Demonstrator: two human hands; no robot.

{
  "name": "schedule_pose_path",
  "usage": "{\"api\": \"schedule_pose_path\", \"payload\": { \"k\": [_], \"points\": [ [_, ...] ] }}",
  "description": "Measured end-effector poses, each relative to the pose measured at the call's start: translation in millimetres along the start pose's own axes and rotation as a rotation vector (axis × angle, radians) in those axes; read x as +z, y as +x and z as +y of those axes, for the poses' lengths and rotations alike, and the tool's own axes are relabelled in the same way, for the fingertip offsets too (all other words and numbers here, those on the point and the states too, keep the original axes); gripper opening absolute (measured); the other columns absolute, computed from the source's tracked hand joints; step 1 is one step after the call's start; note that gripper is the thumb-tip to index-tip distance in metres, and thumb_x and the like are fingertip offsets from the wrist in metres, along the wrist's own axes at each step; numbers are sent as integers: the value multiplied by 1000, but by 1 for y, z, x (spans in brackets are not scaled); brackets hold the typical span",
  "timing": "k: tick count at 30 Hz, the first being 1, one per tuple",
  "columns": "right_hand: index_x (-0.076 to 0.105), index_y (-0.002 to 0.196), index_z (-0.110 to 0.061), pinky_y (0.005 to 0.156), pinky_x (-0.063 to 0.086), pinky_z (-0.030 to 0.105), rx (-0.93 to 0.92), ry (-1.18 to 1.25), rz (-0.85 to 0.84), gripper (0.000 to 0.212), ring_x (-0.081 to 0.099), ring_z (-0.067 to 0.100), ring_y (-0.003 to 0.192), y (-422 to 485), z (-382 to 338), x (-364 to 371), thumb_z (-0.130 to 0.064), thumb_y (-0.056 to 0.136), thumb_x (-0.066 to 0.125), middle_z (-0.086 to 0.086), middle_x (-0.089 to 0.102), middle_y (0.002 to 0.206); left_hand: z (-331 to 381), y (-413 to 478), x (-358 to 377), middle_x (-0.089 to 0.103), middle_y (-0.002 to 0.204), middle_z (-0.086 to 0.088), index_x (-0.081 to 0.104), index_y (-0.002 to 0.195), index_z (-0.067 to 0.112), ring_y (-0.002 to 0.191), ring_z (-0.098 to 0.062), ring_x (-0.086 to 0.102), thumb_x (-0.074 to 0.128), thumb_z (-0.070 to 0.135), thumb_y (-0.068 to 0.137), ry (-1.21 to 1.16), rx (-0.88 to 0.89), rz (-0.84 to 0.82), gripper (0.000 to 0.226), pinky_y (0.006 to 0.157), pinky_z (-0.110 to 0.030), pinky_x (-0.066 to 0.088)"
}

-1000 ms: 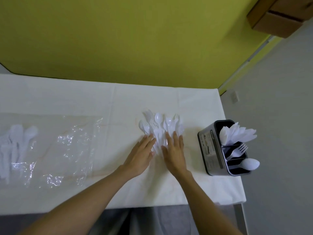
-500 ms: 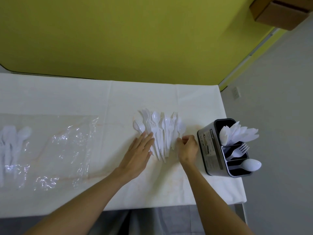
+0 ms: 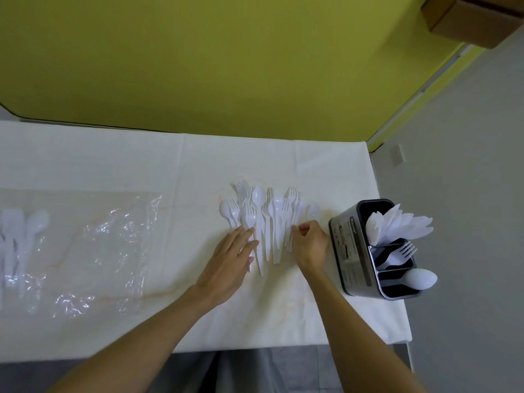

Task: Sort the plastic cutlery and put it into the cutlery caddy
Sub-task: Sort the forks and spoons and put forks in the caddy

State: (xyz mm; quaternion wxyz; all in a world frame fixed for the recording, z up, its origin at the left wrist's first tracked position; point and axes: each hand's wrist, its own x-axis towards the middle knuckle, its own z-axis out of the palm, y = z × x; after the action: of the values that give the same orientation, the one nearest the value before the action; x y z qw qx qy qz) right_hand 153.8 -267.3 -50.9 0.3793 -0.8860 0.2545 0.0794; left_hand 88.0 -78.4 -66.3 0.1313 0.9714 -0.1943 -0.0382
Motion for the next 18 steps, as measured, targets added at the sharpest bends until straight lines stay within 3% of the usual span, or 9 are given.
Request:
{"api": "schedule_pose_path", "payload": {
  "k": [4,6,14,18],
  "points": [
    [62,92,-11,58,47,25,24,-34,-54,7,63,18,76,6,-4,-8,-15,88,59,4,67,86,11,7,-10,53,129,-4,60,119,14,122,-18,41,42,20,95,-198,-100,132,31,98,-35,47],
    [61,93,-10,56,46,24,19,-51,-77,7,62,18,76,7,-3,-11,-15,88,59,5,67,88,16,9,-13,54,124,-3,59,118,15,117,-16,42,36,21,95,-283,-162,162,33,94,-33,48],
    [58,93,-12,60,45,24,-23,-121,-167,23,63,17,76,13,-9,-17,-32,90,67,2,63,84,25,17,-17,51,116,8,56,119,20,105,-8,39,43,12,98,-556,-347,201,26,94,-23,39],
    [60,79,-5,50,44,21,-16,-209,-176,18,55,14,54,22,-14,-15,-19,90,64,5,61,68,24,15,-17,51,115,10,56,119,21,104,-6,37,41,13,99,-572,-367,183,26,92,-20,38]
  ]
}}
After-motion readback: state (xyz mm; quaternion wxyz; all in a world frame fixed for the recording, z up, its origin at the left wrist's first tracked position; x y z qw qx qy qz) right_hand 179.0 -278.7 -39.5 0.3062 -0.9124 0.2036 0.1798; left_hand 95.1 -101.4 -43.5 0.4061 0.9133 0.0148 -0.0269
